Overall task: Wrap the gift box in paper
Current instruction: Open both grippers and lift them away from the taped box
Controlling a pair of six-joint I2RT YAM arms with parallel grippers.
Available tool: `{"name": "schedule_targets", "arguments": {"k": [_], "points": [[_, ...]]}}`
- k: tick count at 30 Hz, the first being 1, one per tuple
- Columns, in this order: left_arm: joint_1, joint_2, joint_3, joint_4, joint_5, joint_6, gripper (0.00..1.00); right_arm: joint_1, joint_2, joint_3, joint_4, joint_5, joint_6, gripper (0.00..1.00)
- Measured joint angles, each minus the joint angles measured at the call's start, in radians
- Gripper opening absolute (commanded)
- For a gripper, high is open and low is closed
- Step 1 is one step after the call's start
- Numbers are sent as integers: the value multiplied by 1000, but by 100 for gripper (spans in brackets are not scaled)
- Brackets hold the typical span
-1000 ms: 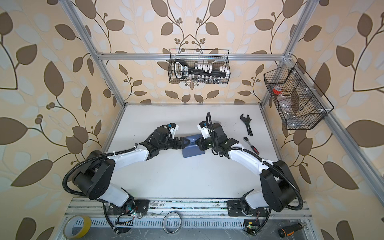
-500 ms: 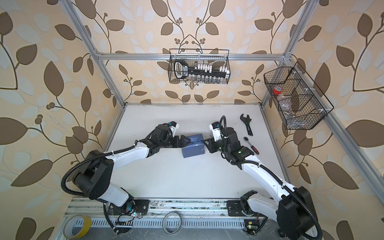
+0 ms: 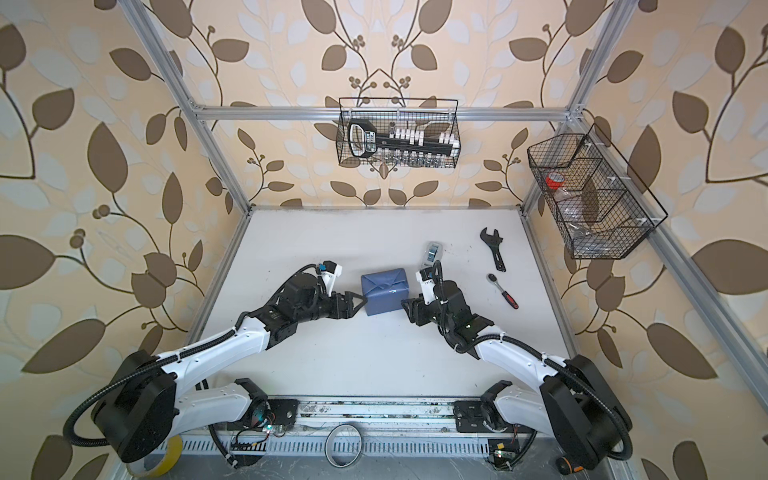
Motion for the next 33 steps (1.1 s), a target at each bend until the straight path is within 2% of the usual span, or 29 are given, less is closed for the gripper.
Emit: {"name": "schedule_targets", "arguments": {"k": [7, 16, 25, 30, 33], "points": [[-35, 85, 38, 12, -30, 59, 85, 1, 67, 39, 51, 8, -2, 66], [-26, 255, 282, -67, -150, 99, 84, -8, 142, 202, 35, 46, -8, 65], [88, 465, 532, -160, -192, 117, 86, -83, 338, 451, -54, 64, 18, 67], [125, 488, 573, -191, -187, 114, 90, -93, 307, 479, -103, 69, 10, 68], [124, 429, 515, -164, -190, 109, 94, -101, 212, 428, -129, 104, -9, 70]]}}
